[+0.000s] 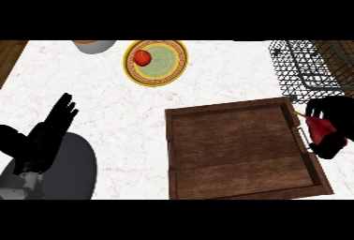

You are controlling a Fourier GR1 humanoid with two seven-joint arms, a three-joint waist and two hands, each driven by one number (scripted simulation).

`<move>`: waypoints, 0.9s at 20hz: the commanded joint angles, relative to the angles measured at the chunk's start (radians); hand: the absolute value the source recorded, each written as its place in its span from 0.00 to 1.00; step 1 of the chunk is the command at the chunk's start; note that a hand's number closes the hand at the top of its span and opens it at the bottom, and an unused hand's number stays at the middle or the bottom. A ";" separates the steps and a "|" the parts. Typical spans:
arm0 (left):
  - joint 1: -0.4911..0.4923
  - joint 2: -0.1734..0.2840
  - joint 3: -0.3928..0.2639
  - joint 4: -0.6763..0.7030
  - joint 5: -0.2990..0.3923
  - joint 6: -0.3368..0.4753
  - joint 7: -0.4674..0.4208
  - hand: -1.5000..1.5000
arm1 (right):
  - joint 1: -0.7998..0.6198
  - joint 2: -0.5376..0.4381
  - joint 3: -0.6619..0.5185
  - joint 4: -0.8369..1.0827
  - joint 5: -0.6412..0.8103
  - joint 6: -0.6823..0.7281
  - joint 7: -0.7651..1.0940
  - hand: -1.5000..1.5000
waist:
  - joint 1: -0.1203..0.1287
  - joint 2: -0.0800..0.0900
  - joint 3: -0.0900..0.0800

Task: Pick the pear from the tray and place it in the tiered basket

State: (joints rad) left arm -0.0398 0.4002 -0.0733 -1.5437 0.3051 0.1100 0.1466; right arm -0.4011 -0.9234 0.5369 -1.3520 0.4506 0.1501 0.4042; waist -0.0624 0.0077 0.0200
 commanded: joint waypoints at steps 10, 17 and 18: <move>0.039 0.002 0.027 0.002 0.015 0.002 -0.015 0.50 | -0.039 -0.117 -0.463 0.189 -0.363 -0.192 -0.656 1.00 | -0.025 -0.007 0.009; 0.015 -0.005 -0.004 -0.029 0.003 -0.011 -0.012 0.50 | -0.008 -0.209 -0.623 0.420 -0.526 0.027 -1.047 1.00 | 0.031 0.012 -0.003; 0.005 0.009 0.006 -0.037 0.007 -0.015 -0.002 0.50 | -0.009 -0.240 -0.647 0.461 -0.545 0.078 -1.092 1.00 | 0.040 0.010 -0.005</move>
State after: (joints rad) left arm -0.0244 0.4016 -0.0608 -1.5666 0.3139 0.1054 0.1370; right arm -0.4175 -1.1051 -0.0264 -1.0122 -0.0172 0.1136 -0.5070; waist -0.0518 0.0130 0.0208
